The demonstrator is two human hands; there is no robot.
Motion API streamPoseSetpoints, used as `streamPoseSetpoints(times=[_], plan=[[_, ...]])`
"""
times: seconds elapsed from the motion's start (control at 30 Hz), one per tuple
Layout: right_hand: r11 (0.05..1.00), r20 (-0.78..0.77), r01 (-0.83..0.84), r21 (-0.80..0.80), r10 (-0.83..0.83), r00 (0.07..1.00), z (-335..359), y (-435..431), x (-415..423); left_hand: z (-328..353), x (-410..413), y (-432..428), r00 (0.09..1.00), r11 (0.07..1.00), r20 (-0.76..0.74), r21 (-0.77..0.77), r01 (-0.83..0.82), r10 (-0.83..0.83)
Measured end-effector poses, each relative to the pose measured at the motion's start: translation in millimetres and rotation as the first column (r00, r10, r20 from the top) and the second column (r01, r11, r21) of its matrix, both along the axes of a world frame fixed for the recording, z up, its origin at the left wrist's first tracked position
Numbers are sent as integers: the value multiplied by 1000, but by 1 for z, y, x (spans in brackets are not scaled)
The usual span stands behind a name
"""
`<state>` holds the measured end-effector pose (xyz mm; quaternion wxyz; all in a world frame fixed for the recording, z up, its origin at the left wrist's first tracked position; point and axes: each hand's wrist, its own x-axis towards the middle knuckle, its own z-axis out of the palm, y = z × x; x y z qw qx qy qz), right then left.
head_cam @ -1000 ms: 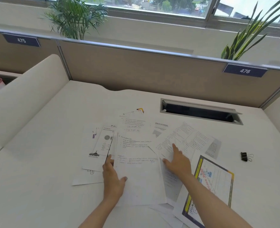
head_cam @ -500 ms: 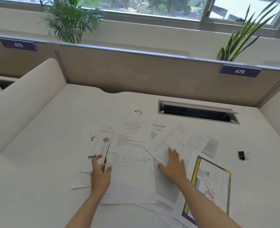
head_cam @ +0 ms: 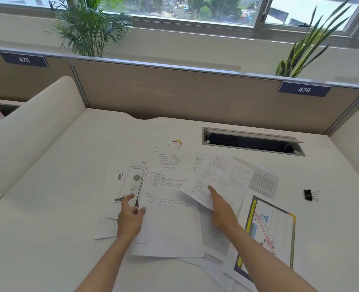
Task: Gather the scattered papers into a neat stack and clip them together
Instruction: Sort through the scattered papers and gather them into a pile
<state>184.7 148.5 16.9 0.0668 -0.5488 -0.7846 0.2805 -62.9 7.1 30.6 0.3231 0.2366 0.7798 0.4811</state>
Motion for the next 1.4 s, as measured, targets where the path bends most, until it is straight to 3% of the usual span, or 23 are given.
streamPoseSetpoints(times=[0.23, 0.43, 0.6, 0.73, 0.8, 0.9, 1.07, 1.3, 1.4], plan=[[993, -151, -110, 47, 116, 982, -6, -40, -8, -3, 7, 2, 994, 1000, 105, -1, -6, 6], [912, -77, -400, 92, 407, 910, -16, -84, -19, 3, 17, 5, 953, 998, 304, 56, -9, -8], [895, -96, -444, 44, 446, 890, -16, -104, -16, 0, 17, 2, 977, 999, 210, 38, 25, -33], [839, -212, -543, 28, 536, 817, -3, -98, -4, -5, 22, -4, 993, 996, 85, 5, 86, -86], [869, -226, -483, 106, 494, 839, 3, -82, 2, -6, 20, -5, 996, 998, 70, 19, 59, -60], [954, -185, -254, 159, 282, 941, 6, -48, 6, -6, 12, -5, 996, 999, 78, 33, 30, -32], [996, 59, -45, 80, 41, 997, 1, -6, 21, -2, 8, -2, 998, 999, 58, 35, 16, -18], [994, 206, 62, -88, -43, 978, 4, 17, 33, -1, 10, 5, 995, 997, 102, 80, 4, -12], [997, 261, 28, -65, -10, 965, 5, 17, 29, -5, 10, 6, 991, 998, 132, 65, -1, -8]])
